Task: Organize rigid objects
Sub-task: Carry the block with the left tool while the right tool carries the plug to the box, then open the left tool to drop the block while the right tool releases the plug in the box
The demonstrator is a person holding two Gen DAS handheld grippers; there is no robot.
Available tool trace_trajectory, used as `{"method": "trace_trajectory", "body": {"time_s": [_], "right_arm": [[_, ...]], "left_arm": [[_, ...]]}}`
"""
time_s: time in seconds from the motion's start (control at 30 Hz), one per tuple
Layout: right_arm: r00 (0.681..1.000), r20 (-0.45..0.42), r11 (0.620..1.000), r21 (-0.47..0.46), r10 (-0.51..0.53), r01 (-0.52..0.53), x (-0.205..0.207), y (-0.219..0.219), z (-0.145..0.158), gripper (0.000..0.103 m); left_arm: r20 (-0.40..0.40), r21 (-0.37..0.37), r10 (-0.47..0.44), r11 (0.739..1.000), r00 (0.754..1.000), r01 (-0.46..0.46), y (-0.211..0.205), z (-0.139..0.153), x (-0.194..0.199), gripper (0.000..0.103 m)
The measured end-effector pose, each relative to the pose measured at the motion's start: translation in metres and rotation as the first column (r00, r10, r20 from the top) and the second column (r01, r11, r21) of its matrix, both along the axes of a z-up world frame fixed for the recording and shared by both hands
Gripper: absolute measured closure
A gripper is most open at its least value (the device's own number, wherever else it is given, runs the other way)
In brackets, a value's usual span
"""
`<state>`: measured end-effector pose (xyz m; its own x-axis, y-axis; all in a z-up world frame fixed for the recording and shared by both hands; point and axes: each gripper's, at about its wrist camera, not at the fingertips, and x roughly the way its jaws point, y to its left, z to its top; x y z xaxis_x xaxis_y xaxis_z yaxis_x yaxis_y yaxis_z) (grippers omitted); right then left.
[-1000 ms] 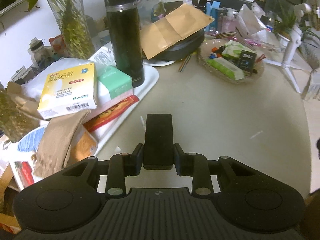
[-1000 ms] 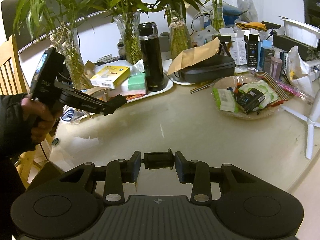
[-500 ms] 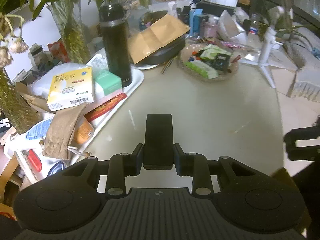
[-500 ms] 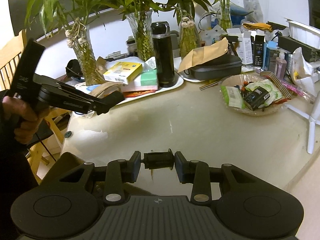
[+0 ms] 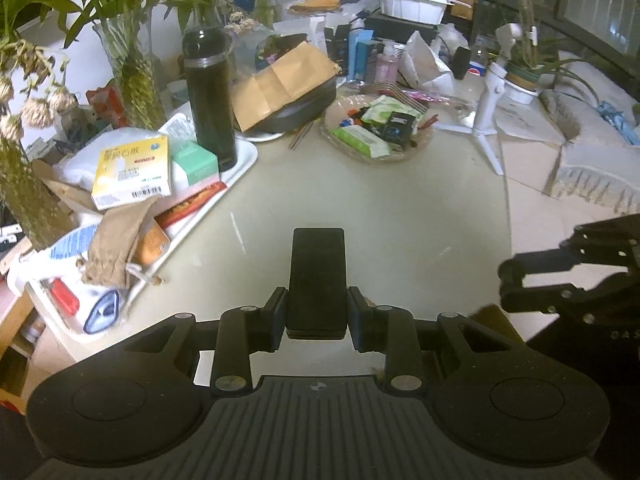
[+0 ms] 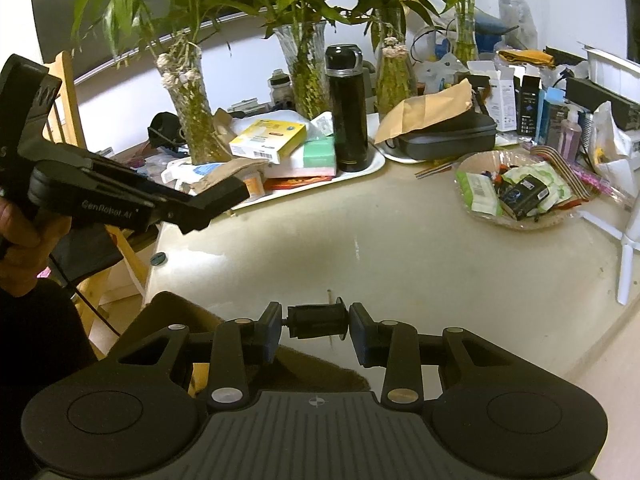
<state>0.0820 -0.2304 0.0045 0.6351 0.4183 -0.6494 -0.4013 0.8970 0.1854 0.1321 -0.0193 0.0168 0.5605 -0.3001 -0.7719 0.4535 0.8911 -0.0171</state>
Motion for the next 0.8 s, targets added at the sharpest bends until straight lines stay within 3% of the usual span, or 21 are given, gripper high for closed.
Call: {"method": "trace_trajectory", "body": {"time_s": [0.3,0.8], "right_arm": [[1.0,-0.02,1.0,-0.021,0.016,-0.017,-0.018,0.006,0.001,0.064],[0.982,-0.182,0.996,-0.065,0.046,-0.058,-0.023,0.02,-0.018,0.064]], "left_arm": [[-0.08,0.027,0.015,1.0,0.997,-0.013,0.002,-0.009,-0.034,0.072],[-0.189,0.086,0.038,0.996,0.981,-0.022,0.002,-0.032,-0.061,0.072]]}}
